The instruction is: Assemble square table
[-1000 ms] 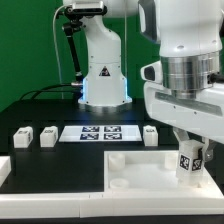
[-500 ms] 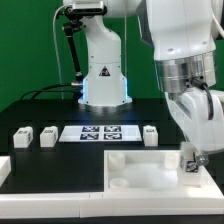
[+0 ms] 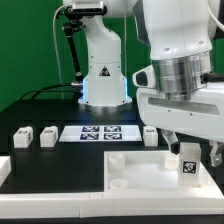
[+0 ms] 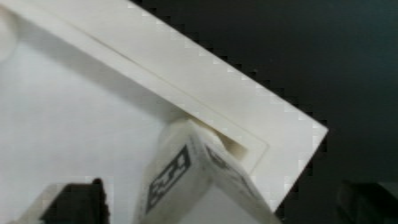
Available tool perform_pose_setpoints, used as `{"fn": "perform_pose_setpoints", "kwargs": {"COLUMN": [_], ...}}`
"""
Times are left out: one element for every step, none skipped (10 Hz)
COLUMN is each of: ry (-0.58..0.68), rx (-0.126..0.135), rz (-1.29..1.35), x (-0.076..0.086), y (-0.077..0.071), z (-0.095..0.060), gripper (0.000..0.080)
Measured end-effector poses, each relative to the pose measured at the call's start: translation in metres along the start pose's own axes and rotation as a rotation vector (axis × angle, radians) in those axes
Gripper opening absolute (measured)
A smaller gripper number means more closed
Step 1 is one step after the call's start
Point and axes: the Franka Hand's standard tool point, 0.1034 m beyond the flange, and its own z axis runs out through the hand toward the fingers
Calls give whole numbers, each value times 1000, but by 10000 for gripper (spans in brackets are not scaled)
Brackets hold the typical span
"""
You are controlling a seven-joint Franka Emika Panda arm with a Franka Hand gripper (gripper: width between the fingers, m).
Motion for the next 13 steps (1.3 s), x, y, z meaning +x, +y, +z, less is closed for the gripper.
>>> {"fn": "perform_pose_setpoints", "kwargs": {"ry": [0, 1, 7, 8, 24, 28, 27, 27, 28, 29, 32, 32, 33], "rx": [0, -3, -41, -67, -72, -70, -67, -67, -63, -62, -61, -61, -57], "rz": [-84, -140, -342, -493, -620, -705, -663, -664, -589, -536, -440, -415, -333], "x": [0, 0, 1, 3, 6, 8, 8, 8, 7, 6, 7, 7, 8], "y": [0, 0, 2, 3, 3, 3, 3, 3, 3, 2, 3, 4, 4], "z": [0, 0, -1, -3, -2, 0, 1, 1, 1, 1, 1, 1, 1], "gripper": [647, 648, 648, 648, 648, 648, 648, 522, 372, 372, 294, 294, 294]}}
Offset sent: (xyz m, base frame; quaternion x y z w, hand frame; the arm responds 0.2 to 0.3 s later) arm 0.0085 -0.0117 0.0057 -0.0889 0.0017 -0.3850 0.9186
